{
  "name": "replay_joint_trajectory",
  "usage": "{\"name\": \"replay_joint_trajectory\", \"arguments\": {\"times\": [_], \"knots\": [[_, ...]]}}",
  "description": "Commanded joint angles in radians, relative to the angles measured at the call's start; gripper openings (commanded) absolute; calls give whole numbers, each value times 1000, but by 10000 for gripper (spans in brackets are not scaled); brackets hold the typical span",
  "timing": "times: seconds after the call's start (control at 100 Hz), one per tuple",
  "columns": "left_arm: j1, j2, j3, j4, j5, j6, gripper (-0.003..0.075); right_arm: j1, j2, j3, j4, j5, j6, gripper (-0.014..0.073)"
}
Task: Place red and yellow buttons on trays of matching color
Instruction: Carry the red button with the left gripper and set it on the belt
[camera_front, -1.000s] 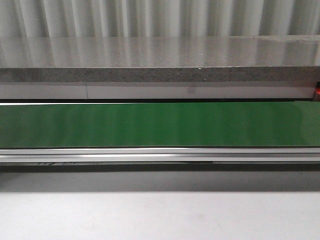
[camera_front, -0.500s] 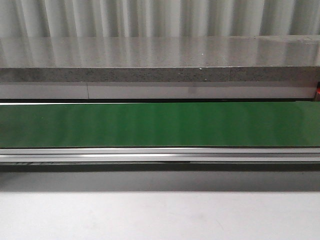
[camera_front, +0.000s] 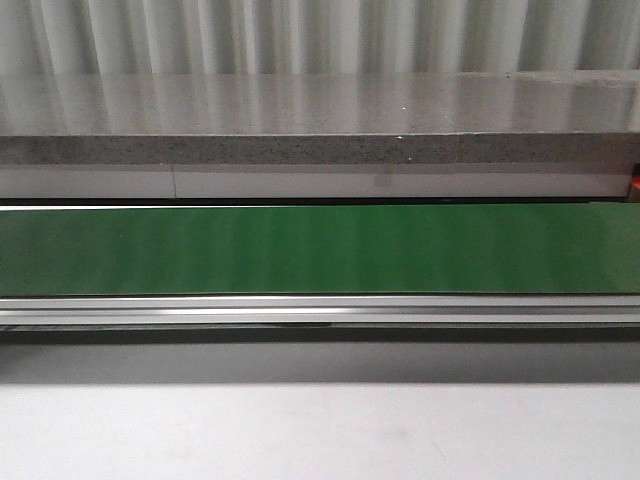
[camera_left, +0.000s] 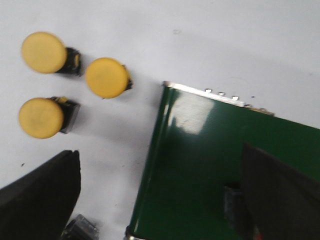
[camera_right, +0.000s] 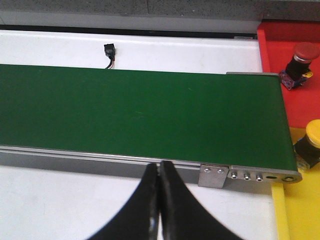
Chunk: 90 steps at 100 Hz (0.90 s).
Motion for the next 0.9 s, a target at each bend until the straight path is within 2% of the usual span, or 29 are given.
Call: {"name": "replay_joint_trajectory", "arguments": {"times": [0.0,0.15,0.45,0.67,0.89], "knots": [[51,-12,-33,0,12,-16,618,1,4,-22,2,-66,-10,-66],[120,44,-33,0,57,-16,617,1,4,-22,2,-66,-10,-66],[189,161,-37,18,44,-16,617,1,4,-22,2,-66,-10,-66],[212,220,-37,13,-73,-16,617,1,4,-22,3,-66,-10,-66],[212,270,-37,-53,-160,-14,617,1,4,-22,3,-66,-10,-66]]}}
